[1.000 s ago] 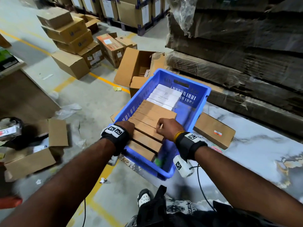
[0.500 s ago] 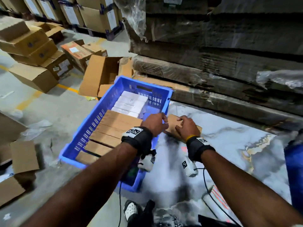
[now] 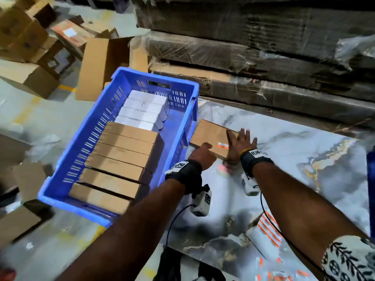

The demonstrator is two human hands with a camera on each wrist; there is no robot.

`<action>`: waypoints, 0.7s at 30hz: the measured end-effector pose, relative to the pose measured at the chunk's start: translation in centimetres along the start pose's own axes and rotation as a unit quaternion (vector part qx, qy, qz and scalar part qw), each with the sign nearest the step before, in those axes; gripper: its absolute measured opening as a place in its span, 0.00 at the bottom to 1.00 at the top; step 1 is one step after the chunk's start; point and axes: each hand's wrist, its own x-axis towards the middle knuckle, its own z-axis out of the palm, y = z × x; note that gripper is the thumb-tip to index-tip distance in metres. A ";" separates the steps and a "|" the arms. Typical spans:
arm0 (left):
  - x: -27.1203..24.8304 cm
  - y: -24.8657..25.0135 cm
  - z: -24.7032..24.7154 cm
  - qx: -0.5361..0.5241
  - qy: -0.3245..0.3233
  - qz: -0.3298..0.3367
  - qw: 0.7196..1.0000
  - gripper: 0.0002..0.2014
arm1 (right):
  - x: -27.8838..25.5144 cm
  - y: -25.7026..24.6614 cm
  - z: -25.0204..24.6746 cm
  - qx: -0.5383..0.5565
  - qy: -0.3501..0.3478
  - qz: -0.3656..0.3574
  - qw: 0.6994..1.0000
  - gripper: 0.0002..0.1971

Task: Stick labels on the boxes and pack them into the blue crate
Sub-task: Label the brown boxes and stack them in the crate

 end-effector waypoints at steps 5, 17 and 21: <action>-0.3 -1.2 1.9 -0.031 -0.008 -0.029 0.999 0.30 | -0.4 0.4 -0.5 0.008 0.008 -0.028 1.000 0.69; -5.6 -1.6 4.2 -0.351 -0.044 -0.100 0.930 0.04 | -11.7 -2.5 2.5 0.281 -0.019 0.106 0.954 0.60; -7.5 -3.3 4.2 -0.402 -0.036 -0.084 0.911 0.14 | -14.7 -3.0 4.0 0.302 -0.017 0.112 0.947 0.60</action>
